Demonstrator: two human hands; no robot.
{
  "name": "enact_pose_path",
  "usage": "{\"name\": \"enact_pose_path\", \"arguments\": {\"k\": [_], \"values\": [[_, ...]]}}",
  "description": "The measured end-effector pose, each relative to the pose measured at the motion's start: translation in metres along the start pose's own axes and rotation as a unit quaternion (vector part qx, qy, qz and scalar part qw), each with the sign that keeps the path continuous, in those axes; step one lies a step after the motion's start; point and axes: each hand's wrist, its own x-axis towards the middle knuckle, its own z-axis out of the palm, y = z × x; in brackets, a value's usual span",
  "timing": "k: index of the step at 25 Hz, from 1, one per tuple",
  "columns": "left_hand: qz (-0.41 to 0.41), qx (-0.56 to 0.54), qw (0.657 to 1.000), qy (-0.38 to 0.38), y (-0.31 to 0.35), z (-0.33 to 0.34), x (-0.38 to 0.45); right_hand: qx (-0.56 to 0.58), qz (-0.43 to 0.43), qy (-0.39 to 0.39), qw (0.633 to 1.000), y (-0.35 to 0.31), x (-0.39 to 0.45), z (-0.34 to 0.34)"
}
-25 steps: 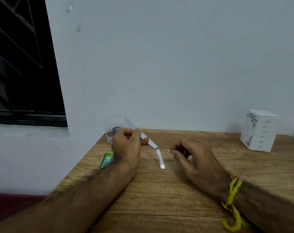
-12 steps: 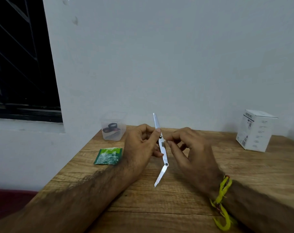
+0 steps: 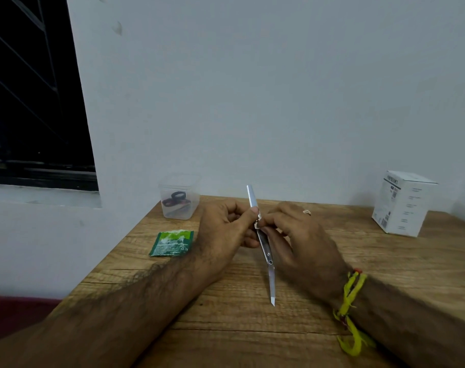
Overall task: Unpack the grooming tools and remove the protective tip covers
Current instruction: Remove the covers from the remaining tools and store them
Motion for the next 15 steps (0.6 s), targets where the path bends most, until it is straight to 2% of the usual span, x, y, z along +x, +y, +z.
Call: {"name": "enact_pose_path", "arguments": {"k": [15], "values": [[-0.013,0.012,1.000,-0.019,-0.0004,-0.0009,0.0003,-0.019,-0.009,-0.031,0.999,0.0004,0.0013,-0.0029]]}}
